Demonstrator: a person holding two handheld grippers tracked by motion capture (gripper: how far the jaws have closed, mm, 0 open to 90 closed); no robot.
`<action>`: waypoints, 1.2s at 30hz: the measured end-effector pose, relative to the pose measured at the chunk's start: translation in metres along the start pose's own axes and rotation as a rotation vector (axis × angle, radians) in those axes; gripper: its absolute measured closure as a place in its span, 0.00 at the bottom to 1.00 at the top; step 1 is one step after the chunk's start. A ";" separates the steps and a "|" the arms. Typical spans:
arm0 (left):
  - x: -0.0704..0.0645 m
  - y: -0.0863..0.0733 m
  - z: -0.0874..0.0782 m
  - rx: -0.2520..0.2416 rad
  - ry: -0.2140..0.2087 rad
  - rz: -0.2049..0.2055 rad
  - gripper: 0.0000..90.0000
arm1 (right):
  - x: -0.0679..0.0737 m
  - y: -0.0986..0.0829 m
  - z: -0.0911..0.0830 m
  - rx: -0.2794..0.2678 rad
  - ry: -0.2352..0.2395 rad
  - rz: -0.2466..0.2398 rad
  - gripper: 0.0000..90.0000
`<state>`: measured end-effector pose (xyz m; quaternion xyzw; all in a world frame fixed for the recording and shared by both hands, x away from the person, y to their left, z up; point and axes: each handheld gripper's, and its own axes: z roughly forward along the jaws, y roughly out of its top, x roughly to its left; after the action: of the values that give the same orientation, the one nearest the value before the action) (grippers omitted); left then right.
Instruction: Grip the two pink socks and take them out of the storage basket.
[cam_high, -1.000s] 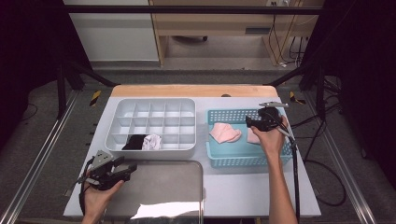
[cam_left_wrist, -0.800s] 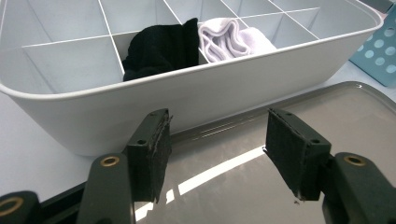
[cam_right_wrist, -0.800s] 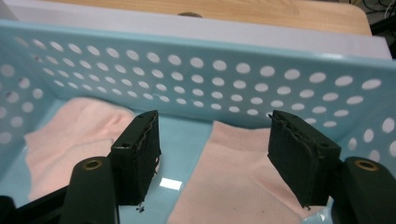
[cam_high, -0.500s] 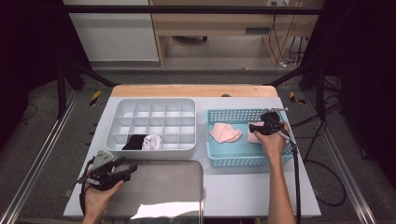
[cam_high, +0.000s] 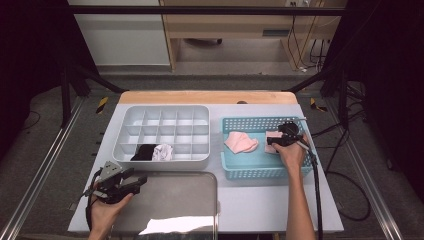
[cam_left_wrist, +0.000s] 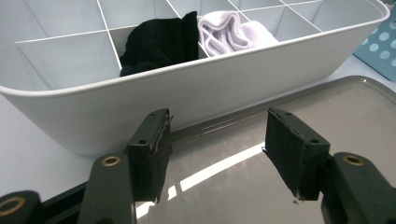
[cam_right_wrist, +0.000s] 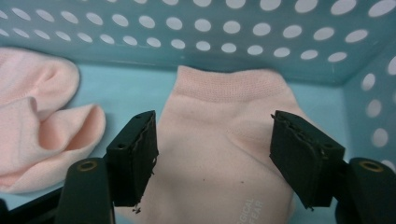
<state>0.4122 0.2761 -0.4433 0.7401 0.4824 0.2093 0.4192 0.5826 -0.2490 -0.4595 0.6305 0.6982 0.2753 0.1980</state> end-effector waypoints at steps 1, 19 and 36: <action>0.000 0.000 0.000 0.001 0.001 0.001 0.44 | 0.000 0.000 0.001 0.002 0.001 0.003 0.38; 0.001 0.000 0.001 0.003 0.003 0.002 0.45 | -0.002 0.000 0.004 0.038 -0.043 -0.001 0.88; 0.000 0.000 -0.001 0.000 0.003 0.002 0.45 | 0.001 0.006 -0.027 -0.184 0.097 0.007 0.96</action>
<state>0.4120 0.2765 -0.4428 0.7403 0.4821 0.2109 0.4183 0.5699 -0.2510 -0.4343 0.5979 0.6765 0.3693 0.2201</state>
